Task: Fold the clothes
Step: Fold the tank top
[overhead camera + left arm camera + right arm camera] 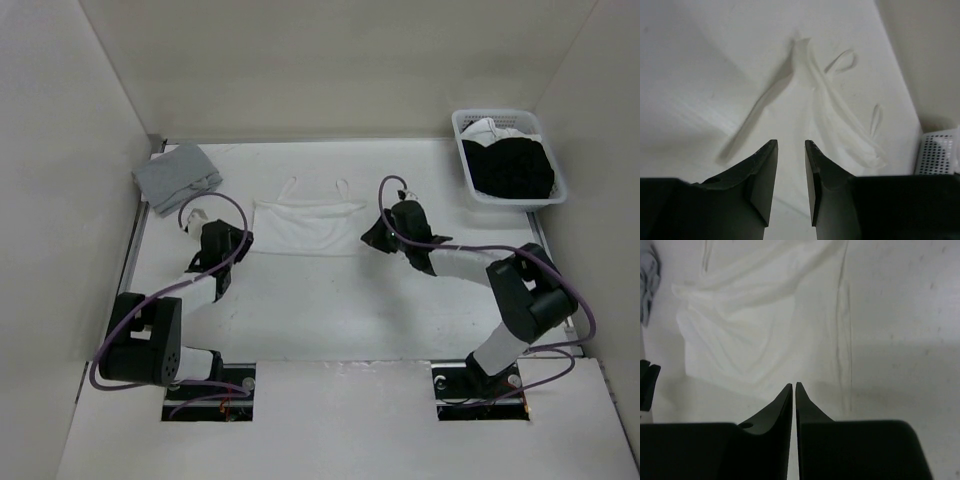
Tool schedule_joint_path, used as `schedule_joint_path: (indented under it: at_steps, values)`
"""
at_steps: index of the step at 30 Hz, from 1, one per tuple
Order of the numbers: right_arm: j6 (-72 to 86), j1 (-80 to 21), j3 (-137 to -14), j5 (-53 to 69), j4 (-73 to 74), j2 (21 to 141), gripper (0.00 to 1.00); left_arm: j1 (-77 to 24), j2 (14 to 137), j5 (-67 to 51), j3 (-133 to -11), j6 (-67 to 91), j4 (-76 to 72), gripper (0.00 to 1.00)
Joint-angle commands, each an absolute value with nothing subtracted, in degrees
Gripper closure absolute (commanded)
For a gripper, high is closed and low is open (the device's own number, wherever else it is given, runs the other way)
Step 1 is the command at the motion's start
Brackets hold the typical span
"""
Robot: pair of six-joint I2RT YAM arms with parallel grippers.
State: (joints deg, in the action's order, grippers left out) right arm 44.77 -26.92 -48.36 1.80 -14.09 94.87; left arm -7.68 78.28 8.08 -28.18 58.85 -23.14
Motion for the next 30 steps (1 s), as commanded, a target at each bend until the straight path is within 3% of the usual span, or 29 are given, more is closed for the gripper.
schedule_joint_path:
  at_steps: [1, 4, 6, 12, 18, 30]
  values:
    - [44.91, -29.04, -43.17, -1.23, -18.36, 91.42, 0.85, -7.78, 75.85, 8.00, -22.95, 56.17, -21.10, 0.73]
    - [45.09, -30.01, -40.61, -2.98, -18.37, 89.13, 0.56, -6.90, 76.20, 6.86, -21.45, 55.11, -20.57, 0.69]
    - [44.91, -30.10, -40.17, -2.64, -18.19, 89.64, 0.52, -6.55, 78.21, 5.37, -21.79, 54.58, -20.57, 0.68]
    - [46.67, -29.84, -39.73, -2.20, -18.54, 93.07, 0.55, -6.02, 82.88, 3.87, -22.85, 55.02, -20.65, 0.69]
    - [46.93, -29.66, -41.04, -2.37, -16.44, 93.87, 0.58, -5.84, 83.67, 3.78, -23.20, 55.20, -20.57, 0.80]
    - [48.34, -29.22, -41.13, -1.58, -16.61, 96.50, 0.62, -5.23, 86.04, 5.80, -23.29, 57.48, -26.01, 0.88]
